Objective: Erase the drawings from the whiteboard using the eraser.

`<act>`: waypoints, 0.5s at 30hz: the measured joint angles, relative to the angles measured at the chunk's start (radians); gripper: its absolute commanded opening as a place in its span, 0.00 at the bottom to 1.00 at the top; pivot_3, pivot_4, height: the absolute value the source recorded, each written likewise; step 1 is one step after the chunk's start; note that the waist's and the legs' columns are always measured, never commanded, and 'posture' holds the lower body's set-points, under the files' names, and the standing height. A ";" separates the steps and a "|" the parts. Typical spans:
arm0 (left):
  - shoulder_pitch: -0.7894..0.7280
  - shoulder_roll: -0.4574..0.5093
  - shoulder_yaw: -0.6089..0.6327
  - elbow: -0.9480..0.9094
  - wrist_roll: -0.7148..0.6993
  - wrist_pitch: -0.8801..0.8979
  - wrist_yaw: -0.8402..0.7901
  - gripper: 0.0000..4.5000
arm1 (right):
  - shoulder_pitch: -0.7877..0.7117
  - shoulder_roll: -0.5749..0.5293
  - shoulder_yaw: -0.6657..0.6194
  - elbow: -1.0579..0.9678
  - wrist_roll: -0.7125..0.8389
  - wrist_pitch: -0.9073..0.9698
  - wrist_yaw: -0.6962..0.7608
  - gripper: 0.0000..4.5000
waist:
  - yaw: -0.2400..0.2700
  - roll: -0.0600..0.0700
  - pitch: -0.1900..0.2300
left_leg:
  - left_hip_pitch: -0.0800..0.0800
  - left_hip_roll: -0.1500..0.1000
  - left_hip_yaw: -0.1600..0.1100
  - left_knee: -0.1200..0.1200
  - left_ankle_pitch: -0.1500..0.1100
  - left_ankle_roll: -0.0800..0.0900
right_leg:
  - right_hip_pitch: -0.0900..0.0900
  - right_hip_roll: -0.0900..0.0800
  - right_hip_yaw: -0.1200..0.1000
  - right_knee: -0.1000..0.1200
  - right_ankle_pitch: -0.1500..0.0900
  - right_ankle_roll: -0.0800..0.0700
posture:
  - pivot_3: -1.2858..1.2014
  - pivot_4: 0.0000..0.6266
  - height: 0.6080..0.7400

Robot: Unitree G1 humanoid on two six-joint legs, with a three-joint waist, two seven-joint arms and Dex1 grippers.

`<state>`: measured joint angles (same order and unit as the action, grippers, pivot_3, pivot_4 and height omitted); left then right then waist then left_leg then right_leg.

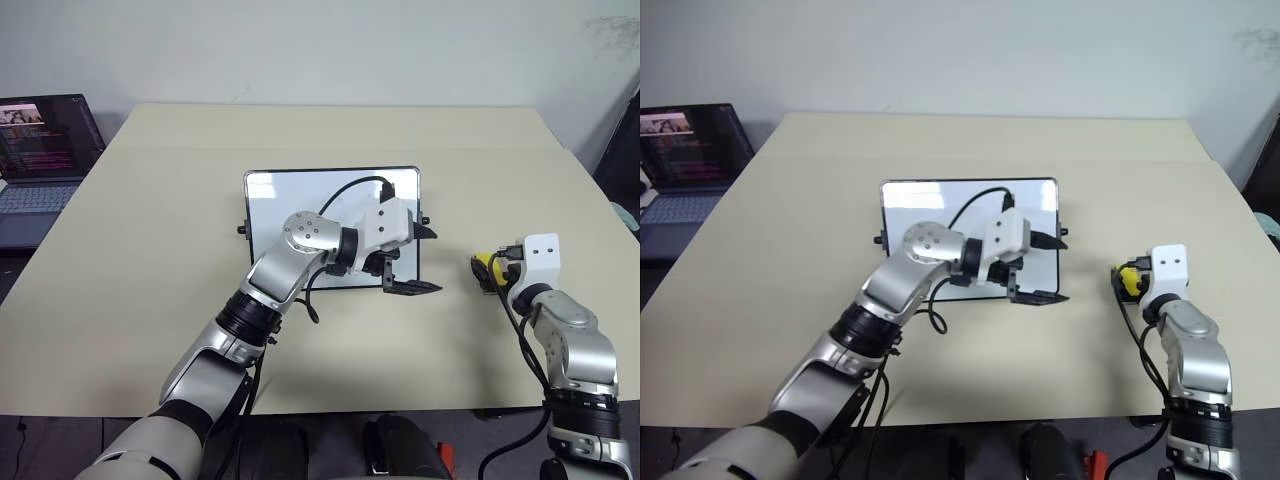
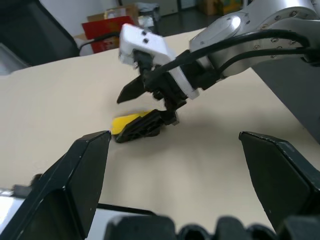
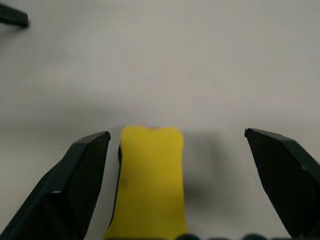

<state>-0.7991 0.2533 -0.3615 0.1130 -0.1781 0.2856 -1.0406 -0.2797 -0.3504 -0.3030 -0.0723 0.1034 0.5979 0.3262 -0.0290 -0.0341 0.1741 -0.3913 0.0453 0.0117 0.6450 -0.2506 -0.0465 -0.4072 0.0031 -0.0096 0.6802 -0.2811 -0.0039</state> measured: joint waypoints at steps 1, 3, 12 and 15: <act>0.027 0.009 0.028 -0.034 -0.007 0.016 0.025 1.00 | -0.012 0.005 -0.005 -0.011 0.017 -0.018 0.000 0.99 | -0.004 0.001 0.000 | 0.000 0.001 -0.001 0.000 0.000 0.000 | 0.000 0.000 0.001 0.000 0.000 0.000 | 0.52 0.24 1.00; 0.078 0.025 0.092 -0.098 -0.027 0.068 0.087 1.00 | -0.021 0.007 -0.026 -0.057 0.063 -0.044 0.015 0.99 | -0.005 0.002 0.001 | 0.000 0.001 -0.002 -0.001 0.000 0.000 | 0.000 0.001 0.000 0.001 0.000 0.000 | 0.52 0.24 1.00; 0.529 0.048 0.396 -0.556 -0.129 0.388 0.449 1.00 | 0.205 0.069 0.009 -0.203 0.130 -0.257 0.062 0.99 | 0.018 0.003 0.001 | 0.000 0.001 -0.007 0.000 0.000 -0.001 | 0.001 -0.006 -0.001 0.001 -0.001 0.001 | 0.52 0.24 1.00; 0.674 -0.052 0.464 -0.619 -0.107 0.378 0.613 1.00 | 0.360 0.107 -0.006 -0.189 0.110 -0.417 0.054 0.99 | 0.030 0.001 -0.002 | 0.002 -0.002 -0.006 0.001 -0.001 -0.001 | 0.004 -0.009 0.001 -0.001 -0.001 0.004 | 0.52 0.24 1.00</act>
<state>-0.1251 0.2009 0.1023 -0.5055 -0.2855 0.6635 -0.4272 0.0801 -0.2431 -0.3095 -0.2613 0.2132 0.1804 0.3801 0.0014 -0.0326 0.1721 -0.3894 0.0437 0.0059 0.6458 -0.2512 -0.0473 -0.4037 -0.0064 -0.0089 0.6792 -0.2818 0.0000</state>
